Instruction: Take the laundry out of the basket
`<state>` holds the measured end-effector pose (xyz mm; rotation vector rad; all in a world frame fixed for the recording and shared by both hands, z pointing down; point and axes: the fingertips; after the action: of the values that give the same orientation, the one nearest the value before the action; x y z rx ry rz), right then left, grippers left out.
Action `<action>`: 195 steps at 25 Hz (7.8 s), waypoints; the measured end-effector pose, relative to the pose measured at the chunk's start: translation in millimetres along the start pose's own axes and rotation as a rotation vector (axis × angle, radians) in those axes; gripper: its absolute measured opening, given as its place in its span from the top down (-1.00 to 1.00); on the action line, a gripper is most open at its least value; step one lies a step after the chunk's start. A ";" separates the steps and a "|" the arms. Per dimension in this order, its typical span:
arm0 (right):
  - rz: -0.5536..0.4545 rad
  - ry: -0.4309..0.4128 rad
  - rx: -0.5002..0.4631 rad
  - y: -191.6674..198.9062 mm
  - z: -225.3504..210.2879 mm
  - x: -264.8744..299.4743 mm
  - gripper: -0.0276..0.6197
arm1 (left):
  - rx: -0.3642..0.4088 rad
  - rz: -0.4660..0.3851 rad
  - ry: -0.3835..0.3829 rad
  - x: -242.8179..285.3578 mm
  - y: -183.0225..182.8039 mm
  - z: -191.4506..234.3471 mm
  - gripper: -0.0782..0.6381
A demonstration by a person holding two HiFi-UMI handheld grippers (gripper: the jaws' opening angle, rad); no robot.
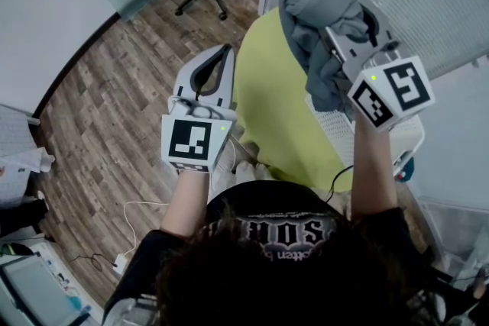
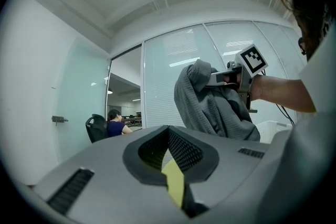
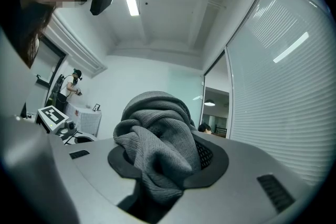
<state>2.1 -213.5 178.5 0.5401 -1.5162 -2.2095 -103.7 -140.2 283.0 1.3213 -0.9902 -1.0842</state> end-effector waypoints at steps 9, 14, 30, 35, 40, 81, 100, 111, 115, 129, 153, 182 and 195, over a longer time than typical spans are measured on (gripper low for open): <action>-0.037 -0.014 -0.035 -29.7 28.5 23.6 0.39 | 0.004 -0.009 -0.005 -17.3 -5.3 28.3 0.79; -0.062 -0.036 -0.050 -42.0 45.9 35.3 0.39 | 0.001 -0.010 -0.021 -26.7 -4.5 41.3 0.79; -0.062 -0.053 -0.002 -26.6 46.0 46.8 0.39 | -0.018 -0.029 -0.009 -12.9 -3.6 48.1 0.79; -0.060 -0.067 0.020 -16.0 41.9 53.6 0.39 | -0.026 -0.037 -0.024 -5.3 -0.8 53.7 0.79; -0.013 -0.049 0.021 8.7 39.1 77.4 0.39 | -0.034 -0.020 -0.001 9.9 12.7 73.6 0.79; 0.010 0.415 -0.141 -68.9 94.4 114.6 0.39 | 0.003 -0.012 0.425 -6.4 -10.4 167.7 0.79; 0.035 0.233 -0.064 -31.0 163.6 198.7 0.39 | 0.009 0.006 0.358 -27.6 -10.7 220.7 0.79; 0.038 0.167 0.016 -5.0 192.0 227.7 0.39 | 0.016 0.008 0.322 -39.7 -5.4 243.9 0.79; 0.020 0.136 0.039 -3.6 204.5 239.2 0.39 | 0.019 0.017 0.307 -45.2 -3.1 252.5 0.79; 0.058 0.093 0.106 27.3 217.2 267.8 0.39 | 0.000 0.016 0.271 -43.2 0.7 280.3 0.79; 0.102 0.172 0.152 49.7 202.1 258.3 0.39 | -0.006 -0.011 0.250 -35.5 -7.1 290.3 0.79; 0.158 0.152 0.209 64.6 214.5 255.8 0.40 | -0.017 0.022 0.234 -31.4 -11.6 292.9 0.79; 0.115 0.172 0.247 62.9 207.9 248.3 0.41 | -0.004 -0.010 0.254 -26.6 -14.0 286.2 0.79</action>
<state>-309.7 -203.5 285.7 0.6817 -1.6916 -1.8520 -388.6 -180.0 277.8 1.4217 -0.7926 -0.8990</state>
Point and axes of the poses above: the fingertips, and each gripper's own axes: x forward along the fingers, z to its left, y out of its underside, and after that the axes turned 7 degrees about -x, right-handed
